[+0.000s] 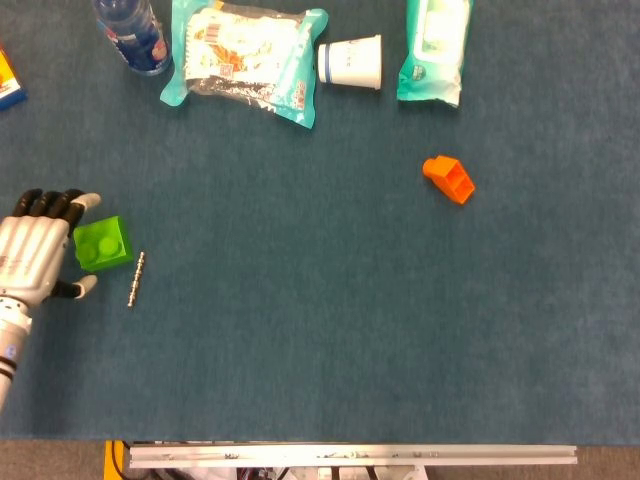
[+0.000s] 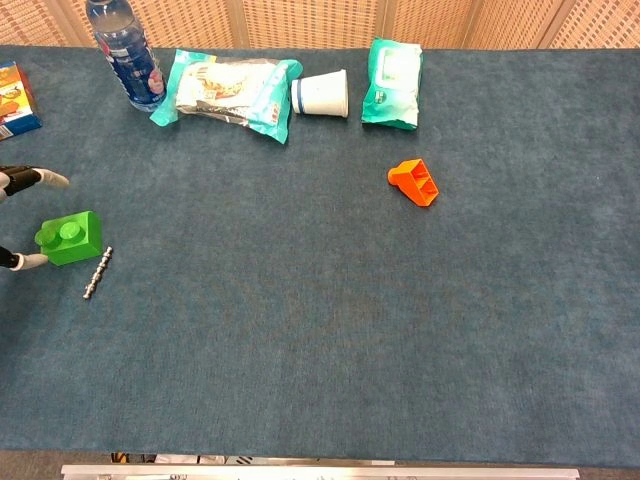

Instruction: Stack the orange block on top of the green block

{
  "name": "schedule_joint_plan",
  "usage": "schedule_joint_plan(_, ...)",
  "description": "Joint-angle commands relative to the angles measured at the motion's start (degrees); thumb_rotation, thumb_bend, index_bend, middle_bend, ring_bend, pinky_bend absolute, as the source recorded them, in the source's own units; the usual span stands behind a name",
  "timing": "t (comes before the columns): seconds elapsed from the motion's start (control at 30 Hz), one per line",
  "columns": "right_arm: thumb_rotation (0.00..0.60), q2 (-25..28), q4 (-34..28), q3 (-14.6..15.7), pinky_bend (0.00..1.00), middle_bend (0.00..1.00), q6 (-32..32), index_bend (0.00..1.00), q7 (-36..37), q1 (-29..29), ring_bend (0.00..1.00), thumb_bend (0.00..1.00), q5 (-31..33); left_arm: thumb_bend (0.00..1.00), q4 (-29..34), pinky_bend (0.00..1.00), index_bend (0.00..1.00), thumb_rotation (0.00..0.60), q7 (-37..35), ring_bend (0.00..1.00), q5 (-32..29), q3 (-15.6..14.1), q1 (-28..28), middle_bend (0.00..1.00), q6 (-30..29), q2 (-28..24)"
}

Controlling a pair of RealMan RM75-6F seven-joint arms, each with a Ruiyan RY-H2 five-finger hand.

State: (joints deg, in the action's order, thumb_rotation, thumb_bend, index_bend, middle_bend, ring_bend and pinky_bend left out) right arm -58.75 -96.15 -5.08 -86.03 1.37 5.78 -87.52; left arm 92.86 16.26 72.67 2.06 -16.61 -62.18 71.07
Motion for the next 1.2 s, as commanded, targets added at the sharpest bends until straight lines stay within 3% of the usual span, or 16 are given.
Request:
schedule_joint_plan(0.03, 0.600, 0.02, 0.22, 0.08, 0.21, 0.25, -0.22, 0.09, 0.36, -0.23, 0.17, 0.15, 0.08, 0.16, -0.06, 0.09, 0.17, 0.600, 1.39, 0.15, -1.72, 0.19, -0.67, 0.17, 0.81, 0.86)
schedule_joint_plan(0.4, 0.600, 0.17, 1.47, 0.37, 0.21, 0.25, -0.91, 0.09, 2.08, -1.11, 0.17, 0.15, 0.35, 0.16, -2.30, 0.13, 0.18, 0.600, 4.56, 0.17, -7.37, 1.17, -2.57, 0.19, 1.99, 4.09)
schedule_joint_plan(1.07, 0.600, 0.17, 2.11, 0.34, 0.21, 0.25, -1.20, 0.09, 3.05, -1.36, 0.17, 0.15, 0.09, 0.16, -6.40, 0.20, 0.34, 0.600, 8.05, 0.29, -11.90, 0.77, -4.46, 0.34, 2.63, 6.33)
schedule_joint_plan(1.2, 0.600, 0.05, 2.25, 0.38, 0.21, 0.25, -1.27, 0.09, 3.20, -1.50, 0.17, 0.15, 0.18, 0.16, -7.19, 0.23, 0.42, 0.600, 7.41, 0.34, -10.76, 0.93, -4.74, 0.39, 1.83, 6.95)
